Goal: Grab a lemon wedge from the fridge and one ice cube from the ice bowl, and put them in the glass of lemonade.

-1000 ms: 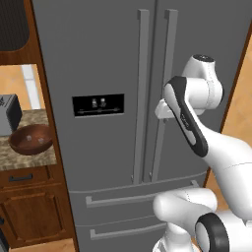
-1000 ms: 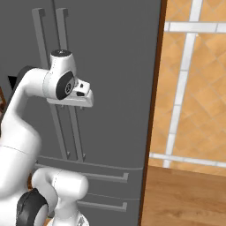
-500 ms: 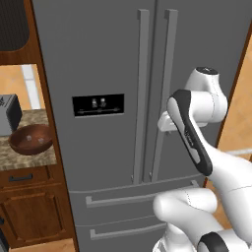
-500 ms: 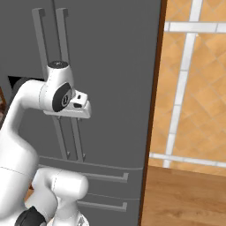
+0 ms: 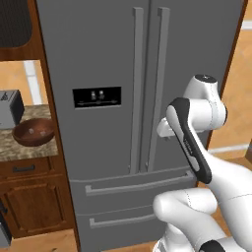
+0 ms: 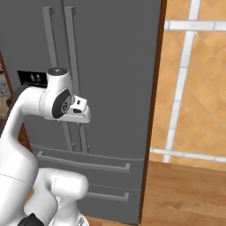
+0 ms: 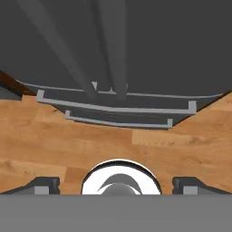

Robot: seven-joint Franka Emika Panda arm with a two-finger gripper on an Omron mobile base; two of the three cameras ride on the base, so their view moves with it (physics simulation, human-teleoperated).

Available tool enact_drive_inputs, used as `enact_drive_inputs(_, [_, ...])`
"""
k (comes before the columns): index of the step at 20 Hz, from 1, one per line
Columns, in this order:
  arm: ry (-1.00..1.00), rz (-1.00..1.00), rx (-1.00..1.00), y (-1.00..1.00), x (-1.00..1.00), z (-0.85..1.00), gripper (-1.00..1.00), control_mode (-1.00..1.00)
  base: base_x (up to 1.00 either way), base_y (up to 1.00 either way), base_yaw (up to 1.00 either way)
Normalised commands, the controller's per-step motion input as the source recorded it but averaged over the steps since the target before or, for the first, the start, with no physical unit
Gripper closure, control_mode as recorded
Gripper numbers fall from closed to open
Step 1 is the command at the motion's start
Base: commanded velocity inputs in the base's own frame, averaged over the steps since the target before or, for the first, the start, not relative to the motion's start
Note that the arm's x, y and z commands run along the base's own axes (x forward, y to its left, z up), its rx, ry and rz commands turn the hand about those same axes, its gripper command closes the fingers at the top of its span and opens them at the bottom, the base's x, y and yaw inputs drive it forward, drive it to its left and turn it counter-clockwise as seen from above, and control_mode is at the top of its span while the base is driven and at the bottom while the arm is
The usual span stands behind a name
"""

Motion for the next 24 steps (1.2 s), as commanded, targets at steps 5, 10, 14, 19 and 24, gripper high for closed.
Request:
enact_drive_inputs(5, [0.0,0.0,0.0,0.0,0.0,0.0,-1.0,1.0,-0.37,0.47,0.0])
enact_drive_inputs(10, [0.0,0.0,0.0,0.0,0.0,0.0,-1.0,1.0,-0.13,0.57,0.0])
enact_drive_inputs(14, [0.0,0.0,0.0,0.0,0.0,0.0,-1.0,1.0,-0.37,0.06,0.0])
enact_drive_inputs(19, [0.0,0.0,0.0,0.0,0.0,0.0,-1.0,1.0,-0.44,0.0,0.0])
enact_drive_inputs(24, [0.0,0.0,0.0,0.0,0.0,0.0,-1.0,1.0,-0.37,0.0,-0.01])
